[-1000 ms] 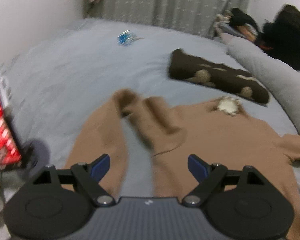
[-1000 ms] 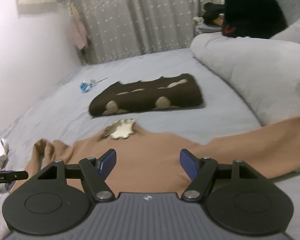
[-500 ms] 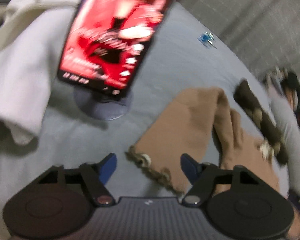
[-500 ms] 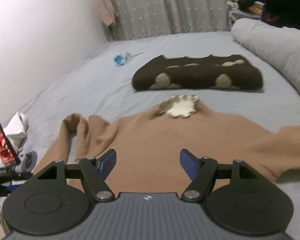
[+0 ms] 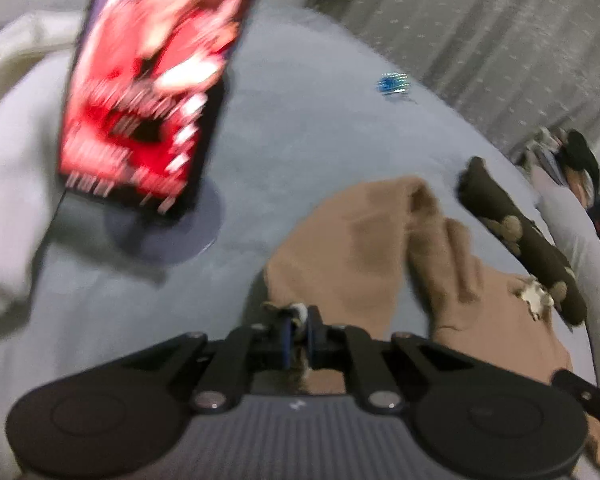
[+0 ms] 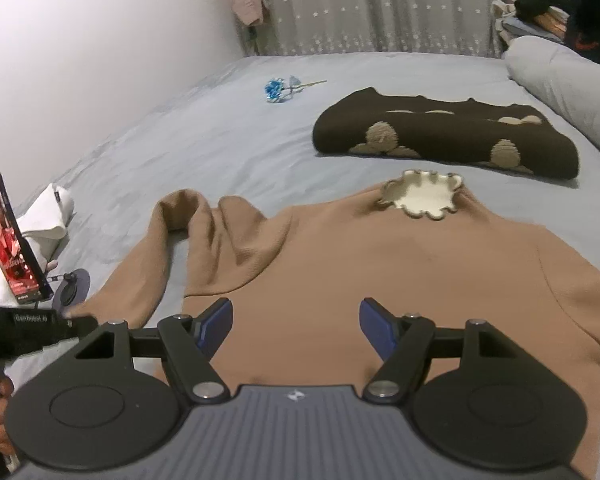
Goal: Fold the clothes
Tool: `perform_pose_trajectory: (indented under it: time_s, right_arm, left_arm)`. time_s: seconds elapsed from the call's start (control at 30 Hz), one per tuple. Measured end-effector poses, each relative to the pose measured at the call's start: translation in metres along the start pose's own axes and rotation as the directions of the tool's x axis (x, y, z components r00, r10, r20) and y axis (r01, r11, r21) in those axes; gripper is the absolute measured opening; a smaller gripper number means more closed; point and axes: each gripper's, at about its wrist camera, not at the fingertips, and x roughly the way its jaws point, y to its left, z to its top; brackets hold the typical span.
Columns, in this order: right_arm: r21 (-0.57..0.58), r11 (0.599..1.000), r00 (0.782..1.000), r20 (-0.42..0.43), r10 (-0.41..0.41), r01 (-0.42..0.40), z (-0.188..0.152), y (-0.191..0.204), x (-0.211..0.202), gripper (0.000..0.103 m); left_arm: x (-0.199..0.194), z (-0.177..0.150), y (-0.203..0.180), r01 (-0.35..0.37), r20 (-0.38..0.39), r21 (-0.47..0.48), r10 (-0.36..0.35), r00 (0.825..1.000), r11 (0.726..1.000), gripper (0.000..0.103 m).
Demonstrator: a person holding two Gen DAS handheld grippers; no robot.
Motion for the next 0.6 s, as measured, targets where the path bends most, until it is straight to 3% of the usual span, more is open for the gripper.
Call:
perform_pose_trajectory:
  time_s: [0.1, 0.3, 0.5, 0.6]
  right_arm:
    - [-0.013, 1.000, 1.000, -0.013, 0.001, -0.002, 0.000, 0.004, 0.007, 0.073]
    - [-0.017, 1.000, 0.999, -0.030, 0.020, -0.021, 0.003, 0.010, 0.018, 0.073]
    - [-0.007, 0.998, 0.998, -0.019, 0.062, -0.063, 0.014, 0.019, 0.032, 0.073]
    - [-0.001, 0.995, 0.995, -0.003, 0.103, -0.103, 0.023, 0.025, 0.046, 0.073]
  left_arm:
    - [-0.019, 0.017, -0.019, 0.009, 0.103, 0.116, -0.021, 0.994, 0.993, 0.006]
    - [-0.051, 0.076, -0.043, -0.011, 0.267, 0.253, -0.059, 0.962, 0.967, 0.006]
    - [-0.066, 0.147, -0.053, -0.084, 0.322, 0.317, -0.023, 0.947, 0.945, 0.006]
    - [-0.059, 0.179, -0.060, -0.136, 0.307, 0.333, 0.029, 0.951, 0.933, 0.006]
